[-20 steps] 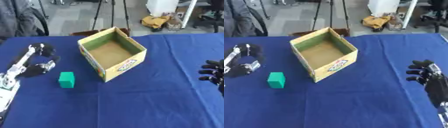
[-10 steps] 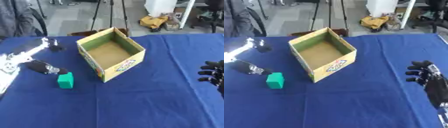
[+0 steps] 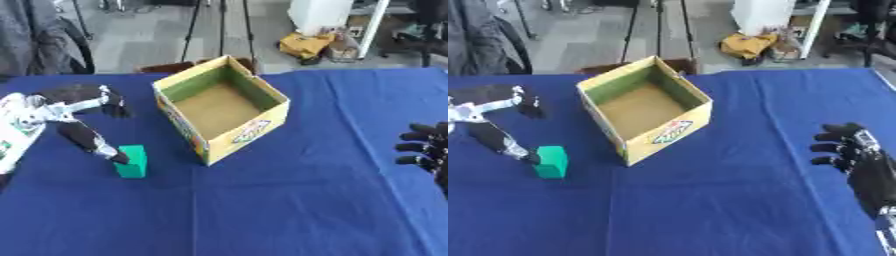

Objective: Pick up objects on the table and place them in the box.

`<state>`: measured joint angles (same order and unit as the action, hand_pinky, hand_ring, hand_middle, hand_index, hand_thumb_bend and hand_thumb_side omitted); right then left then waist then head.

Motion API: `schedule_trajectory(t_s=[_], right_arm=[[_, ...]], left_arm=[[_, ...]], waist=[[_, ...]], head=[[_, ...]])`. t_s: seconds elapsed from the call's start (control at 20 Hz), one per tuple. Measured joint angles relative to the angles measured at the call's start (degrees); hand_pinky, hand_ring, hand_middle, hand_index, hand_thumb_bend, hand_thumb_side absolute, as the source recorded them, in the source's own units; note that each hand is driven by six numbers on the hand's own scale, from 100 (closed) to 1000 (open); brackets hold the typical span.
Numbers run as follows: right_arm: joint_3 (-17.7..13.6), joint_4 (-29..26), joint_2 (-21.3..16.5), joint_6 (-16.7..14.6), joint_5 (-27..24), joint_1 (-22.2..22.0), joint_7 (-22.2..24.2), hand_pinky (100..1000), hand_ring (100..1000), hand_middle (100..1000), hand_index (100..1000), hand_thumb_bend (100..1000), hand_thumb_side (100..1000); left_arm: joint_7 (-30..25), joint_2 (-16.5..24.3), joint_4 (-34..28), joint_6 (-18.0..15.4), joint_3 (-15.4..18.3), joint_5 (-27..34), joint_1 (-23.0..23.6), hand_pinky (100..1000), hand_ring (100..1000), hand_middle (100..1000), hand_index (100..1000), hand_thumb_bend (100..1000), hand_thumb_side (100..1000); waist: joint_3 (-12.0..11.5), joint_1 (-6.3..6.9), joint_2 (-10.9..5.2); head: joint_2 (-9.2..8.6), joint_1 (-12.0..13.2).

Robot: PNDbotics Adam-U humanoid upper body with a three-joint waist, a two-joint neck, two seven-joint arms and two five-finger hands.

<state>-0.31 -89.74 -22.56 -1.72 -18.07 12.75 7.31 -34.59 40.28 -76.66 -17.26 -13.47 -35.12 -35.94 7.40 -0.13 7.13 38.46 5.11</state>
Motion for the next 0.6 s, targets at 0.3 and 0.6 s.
schedule_trajectory(t_s=[0.3, 0.6], right_arm=[[0.0, 0.0, 0.0, 0.0, 0.0, -0.1, 0.0, 610, 699, 682, 817, 100, 906], [0.0, 0.0, 0.0, 0.0, 0.0, -0.1, 0.0, 609, 699, 682, 817, 100, 906]], left_arm=[[-5.7, -2.1, 1.1, -2.1, 0.8, -5.7, -0.9, 644, 623, 604, 733, 892, 661], [-8.5, -4.0, 1.8, -2.7, 1.8, -11.6, -1.2, 636, 613, 593, 726, 878, 621]], waist=[[0.0, 0.0, 0.0], [0.0, 0.01, 0.0]], head=[[0.0, -0.2], [-0.01, -0.3]])
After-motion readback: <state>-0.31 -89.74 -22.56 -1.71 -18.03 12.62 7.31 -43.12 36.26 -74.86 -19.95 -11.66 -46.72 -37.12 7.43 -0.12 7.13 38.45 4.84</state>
